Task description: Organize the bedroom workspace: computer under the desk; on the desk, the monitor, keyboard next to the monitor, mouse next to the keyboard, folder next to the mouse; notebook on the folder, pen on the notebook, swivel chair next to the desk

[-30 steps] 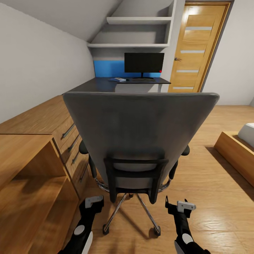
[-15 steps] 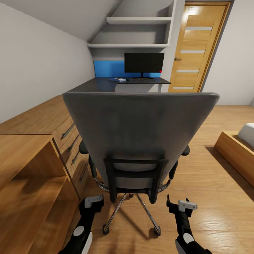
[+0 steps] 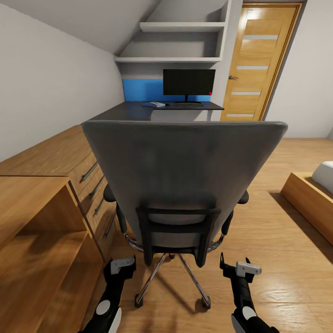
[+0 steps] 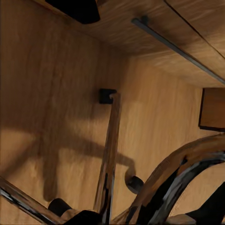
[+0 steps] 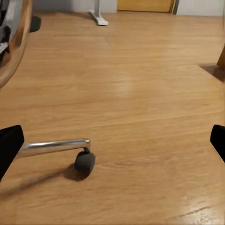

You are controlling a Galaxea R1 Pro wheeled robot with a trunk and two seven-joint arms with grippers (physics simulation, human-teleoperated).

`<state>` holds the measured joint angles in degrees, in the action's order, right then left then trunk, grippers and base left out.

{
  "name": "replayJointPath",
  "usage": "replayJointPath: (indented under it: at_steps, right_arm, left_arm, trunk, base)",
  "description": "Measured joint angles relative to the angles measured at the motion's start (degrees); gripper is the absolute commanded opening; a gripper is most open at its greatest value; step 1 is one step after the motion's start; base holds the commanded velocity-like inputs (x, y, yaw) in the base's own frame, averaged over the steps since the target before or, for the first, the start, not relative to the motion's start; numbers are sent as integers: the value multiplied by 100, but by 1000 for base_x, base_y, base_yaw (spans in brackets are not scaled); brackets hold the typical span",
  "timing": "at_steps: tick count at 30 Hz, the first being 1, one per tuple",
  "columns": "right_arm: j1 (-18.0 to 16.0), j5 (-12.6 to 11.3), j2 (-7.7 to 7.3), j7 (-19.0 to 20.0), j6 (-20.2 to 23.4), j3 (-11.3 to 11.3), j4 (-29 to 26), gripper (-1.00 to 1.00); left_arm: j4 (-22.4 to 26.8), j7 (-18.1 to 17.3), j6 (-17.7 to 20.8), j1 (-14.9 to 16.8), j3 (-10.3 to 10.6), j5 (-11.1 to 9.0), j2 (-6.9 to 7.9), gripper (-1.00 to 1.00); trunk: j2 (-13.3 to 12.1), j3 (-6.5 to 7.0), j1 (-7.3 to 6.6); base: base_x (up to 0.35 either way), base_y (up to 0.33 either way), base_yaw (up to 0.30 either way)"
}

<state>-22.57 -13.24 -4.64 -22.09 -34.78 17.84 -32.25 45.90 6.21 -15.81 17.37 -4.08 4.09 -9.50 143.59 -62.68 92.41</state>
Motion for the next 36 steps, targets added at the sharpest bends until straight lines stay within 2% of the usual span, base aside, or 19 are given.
replayJointPath:
  at_steps: [5,12,18,36]
  right_arm:
    - [11,17,-16,-6,-393,11,-11,100]
    - [27,34,-20,-23,-821,13,-95,100]
    - [29,41,-9,-31,-1130,15,-107,100]
    - [29,56,-3,-11,-1191,26,-86,100]
  left_arm:
    - [-51,-1,-608,2,-6,4,35,100]
    - [-60,27,-841,8,-7,-5,48,100]
    - [-63,30,-1245,9,-10,-10,49,100]
    - [-70,38,-1361,9,-10,-27,49,100]
  trunk:
    - [0,0,0]
    - [0,0,0]
    - [0,0,0]
    - [0,0,0]
  base:
    - [0,0,0]
    - [0,0,0]
    - [0,0,0]
    - [0,0,0]
